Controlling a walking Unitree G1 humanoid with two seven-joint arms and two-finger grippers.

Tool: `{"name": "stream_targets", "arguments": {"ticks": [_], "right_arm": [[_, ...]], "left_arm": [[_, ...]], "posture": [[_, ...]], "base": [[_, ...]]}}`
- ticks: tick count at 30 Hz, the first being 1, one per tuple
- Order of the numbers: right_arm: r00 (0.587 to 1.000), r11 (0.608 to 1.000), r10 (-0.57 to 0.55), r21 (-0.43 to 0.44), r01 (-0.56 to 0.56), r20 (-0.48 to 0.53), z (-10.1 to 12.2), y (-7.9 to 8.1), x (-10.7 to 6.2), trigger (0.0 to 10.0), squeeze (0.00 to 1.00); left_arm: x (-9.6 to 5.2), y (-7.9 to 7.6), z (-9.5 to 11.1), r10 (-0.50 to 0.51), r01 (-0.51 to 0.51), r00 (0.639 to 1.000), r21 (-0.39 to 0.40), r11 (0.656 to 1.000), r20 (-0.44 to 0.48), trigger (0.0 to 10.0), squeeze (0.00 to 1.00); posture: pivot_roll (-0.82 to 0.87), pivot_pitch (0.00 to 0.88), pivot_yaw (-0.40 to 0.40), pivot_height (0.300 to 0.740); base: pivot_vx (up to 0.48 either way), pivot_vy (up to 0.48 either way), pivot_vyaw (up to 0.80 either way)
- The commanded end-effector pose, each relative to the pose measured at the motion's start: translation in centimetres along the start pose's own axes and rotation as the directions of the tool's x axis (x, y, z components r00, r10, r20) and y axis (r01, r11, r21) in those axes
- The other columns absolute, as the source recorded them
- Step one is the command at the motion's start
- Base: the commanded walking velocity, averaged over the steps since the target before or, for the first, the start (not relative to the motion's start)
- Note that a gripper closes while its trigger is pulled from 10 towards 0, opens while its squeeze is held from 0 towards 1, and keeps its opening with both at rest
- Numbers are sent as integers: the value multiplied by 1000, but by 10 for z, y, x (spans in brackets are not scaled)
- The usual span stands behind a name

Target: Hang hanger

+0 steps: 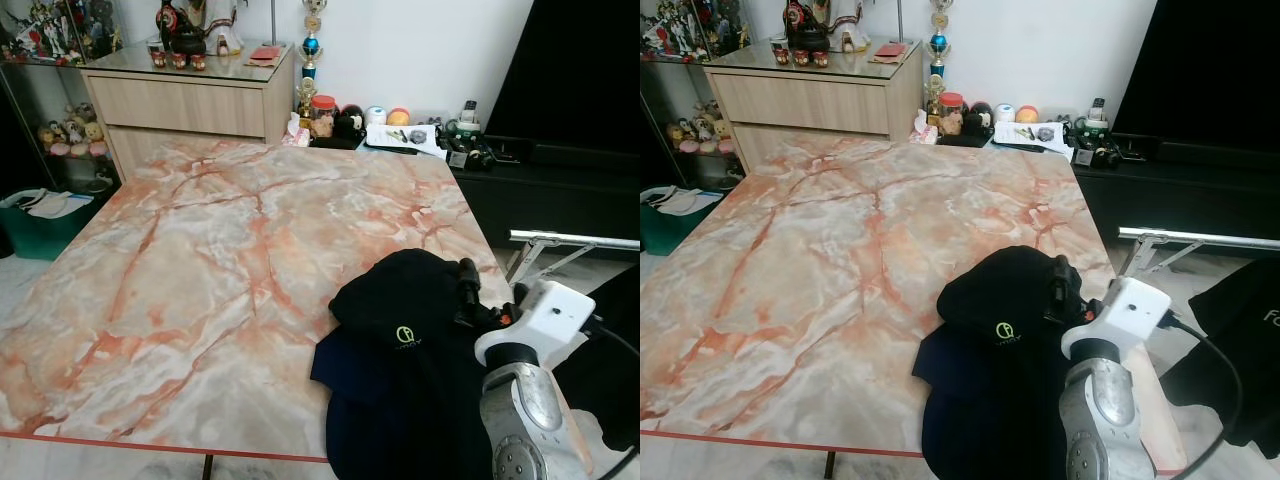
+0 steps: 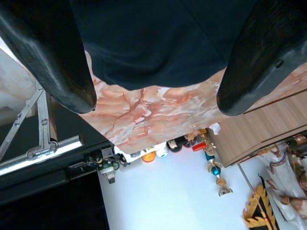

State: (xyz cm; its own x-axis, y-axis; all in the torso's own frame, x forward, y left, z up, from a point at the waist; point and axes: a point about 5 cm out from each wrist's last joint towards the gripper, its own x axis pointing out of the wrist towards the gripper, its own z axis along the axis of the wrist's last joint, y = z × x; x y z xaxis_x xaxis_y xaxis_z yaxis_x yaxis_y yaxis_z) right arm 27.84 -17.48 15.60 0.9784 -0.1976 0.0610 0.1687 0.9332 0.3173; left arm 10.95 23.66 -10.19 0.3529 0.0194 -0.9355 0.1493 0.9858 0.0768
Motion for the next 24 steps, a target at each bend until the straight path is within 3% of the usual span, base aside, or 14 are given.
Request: {"name": "stream_targets", "arguments": {"ticks": [1, 10, 24], "right_arm": [[1000, 1000, -14, 3, 14, 3, 0, 0, -3, 10000, 0], [1000, 1000, -1, -16, 1, 6, -3, 4, -4, 10000, 0], [1000, 999, -26, -48, 25, -2, -7, -1, -4, 10000, 0]], "left_arm": [[0, -2, -4, -9, 10, 1000, 22, 1000, -10, 10000, 0], [1, -10, -6, -16, 16, 1000, 30, 999, -13, 10000, 0], [2, -17, -7, -30, 30, 999, 31, 999, -18, 10000, 0]], "posture": [[59, 0, -60, 740], [60, 0, -62, 740], [60, 0, -67, 740]], "base": [[0, -247, 0], [0, -320, -503], [0, -353, 0]]}}
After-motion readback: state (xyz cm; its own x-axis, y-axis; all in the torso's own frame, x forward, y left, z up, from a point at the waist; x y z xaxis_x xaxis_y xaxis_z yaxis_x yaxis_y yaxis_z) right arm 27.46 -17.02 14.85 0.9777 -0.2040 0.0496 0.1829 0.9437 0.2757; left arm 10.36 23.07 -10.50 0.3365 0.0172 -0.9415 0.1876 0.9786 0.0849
